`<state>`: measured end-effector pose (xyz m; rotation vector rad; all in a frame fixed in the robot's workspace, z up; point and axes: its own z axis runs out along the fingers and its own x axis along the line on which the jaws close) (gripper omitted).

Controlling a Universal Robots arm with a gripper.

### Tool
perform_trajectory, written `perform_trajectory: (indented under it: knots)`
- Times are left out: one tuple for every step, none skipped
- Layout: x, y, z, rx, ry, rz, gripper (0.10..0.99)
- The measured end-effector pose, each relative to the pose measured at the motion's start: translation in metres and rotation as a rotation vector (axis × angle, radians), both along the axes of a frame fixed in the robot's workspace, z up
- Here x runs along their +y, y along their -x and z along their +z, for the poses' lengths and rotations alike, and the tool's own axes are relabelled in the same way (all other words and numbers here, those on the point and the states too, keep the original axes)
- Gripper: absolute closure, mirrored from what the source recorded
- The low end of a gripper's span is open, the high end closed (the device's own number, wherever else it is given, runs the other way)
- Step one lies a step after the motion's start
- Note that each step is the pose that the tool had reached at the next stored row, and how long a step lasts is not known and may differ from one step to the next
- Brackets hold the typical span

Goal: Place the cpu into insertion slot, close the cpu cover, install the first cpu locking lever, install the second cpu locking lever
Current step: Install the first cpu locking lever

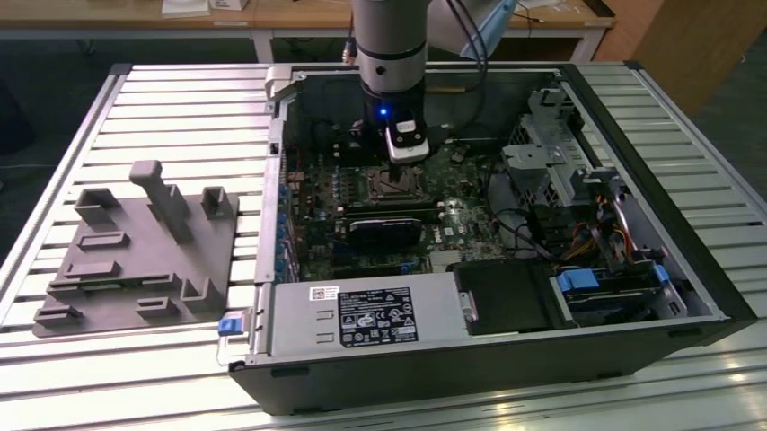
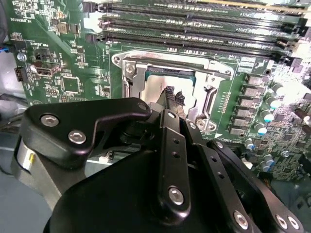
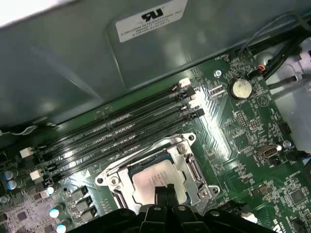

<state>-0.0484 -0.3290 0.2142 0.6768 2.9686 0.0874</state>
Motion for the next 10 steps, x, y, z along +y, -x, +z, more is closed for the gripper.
perform_trajectory:
  knots:
    - [0.0000, 0.0000, 0.0000, 0.0005, 0.001, 0.000, 0.980]
    - [-0.0001, 0.0000, 0.0000, 0.0006, 0.002, 0.000, 0.980]
    - [-0.0001, 0.0000, 0.0000, 0.0006, 0.002, 0.000, 0.980]
    - [-0.0001, 0.0000, 0.0000, 0.0005, 0.002, 0.000, 0.980]
    - [0.0000, 0.0000, -0.0001, 0.0005, 0.002, 0.000, 0.980]
    - [0.0001, 0.0000, -0.0002, 0.0003, 0.004, 0.000, 0.980]
    - [0.0000, 0.0000, -0.0001, 0.0003, 0.010, 0.000, 0.980]
    - [0.0000, 0.0000, 0.0001, 0.0004, 0.014, 0.000, 0.980]
    - [-0.0001, 0.0000, 0.0007, 0.0005, 0.017, 0.000, 0.980]
    - [-0.0001, 0.0000, 0.0016, 0.0006, 0.019, 0.000, 0.980]
